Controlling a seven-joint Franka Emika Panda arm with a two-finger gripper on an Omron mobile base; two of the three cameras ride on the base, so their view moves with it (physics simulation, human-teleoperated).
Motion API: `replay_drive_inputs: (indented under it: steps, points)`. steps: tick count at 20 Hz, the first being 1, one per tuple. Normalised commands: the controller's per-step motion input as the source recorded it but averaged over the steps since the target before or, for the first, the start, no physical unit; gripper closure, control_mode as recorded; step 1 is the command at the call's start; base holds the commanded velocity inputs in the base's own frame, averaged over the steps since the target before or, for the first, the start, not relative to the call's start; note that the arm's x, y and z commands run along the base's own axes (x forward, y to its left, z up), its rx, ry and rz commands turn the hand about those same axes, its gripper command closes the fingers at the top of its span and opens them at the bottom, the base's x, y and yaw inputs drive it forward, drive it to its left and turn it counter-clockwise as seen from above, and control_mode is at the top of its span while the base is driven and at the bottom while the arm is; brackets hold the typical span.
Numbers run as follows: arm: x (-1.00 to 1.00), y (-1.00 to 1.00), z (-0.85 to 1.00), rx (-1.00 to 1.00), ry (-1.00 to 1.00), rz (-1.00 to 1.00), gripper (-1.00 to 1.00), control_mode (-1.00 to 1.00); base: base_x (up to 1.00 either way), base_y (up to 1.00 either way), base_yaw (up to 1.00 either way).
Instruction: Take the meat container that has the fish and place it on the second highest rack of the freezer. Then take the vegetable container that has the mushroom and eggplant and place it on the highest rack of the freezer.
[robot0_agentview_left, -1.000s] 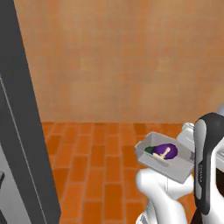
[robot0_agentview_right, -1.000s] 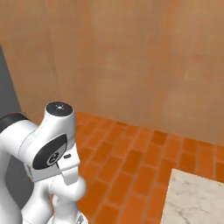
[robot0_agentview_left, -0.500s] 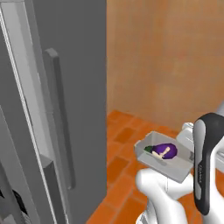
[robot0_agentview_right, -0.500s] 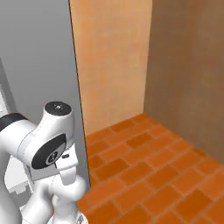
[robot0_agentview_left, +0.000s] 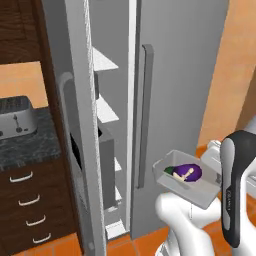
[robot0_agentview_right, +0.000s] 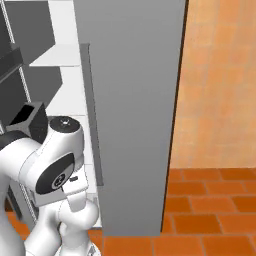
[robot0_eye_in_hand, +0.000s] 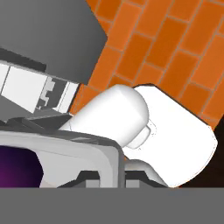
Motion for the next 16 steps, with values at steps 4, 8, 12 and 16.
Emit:
replay_drive_inputs:
  steps: [4, 8, 12, 16]
  points:
    - [0.00, 0.00, 0.00, 0.00, 0.00, 0.00, 1.00, 1.00, 0.21, -0.21, 0.54]
    - [0.00, 0.00, 0.00, 0.00, 0.00, 0.00, 1.00, 1.00, 0.47, -0.12, 0.40]
    - [0.00, 0.00, 0.00, 0.00, 0.00, 0.00, 1.00, 1.00, 0.53, -0.28, 0.20]
    - [0.00, 0.00, 0.00, 0.00, 0.00, 0.00, 1.00, 1.00, 0.55, -0.11, 0.07]
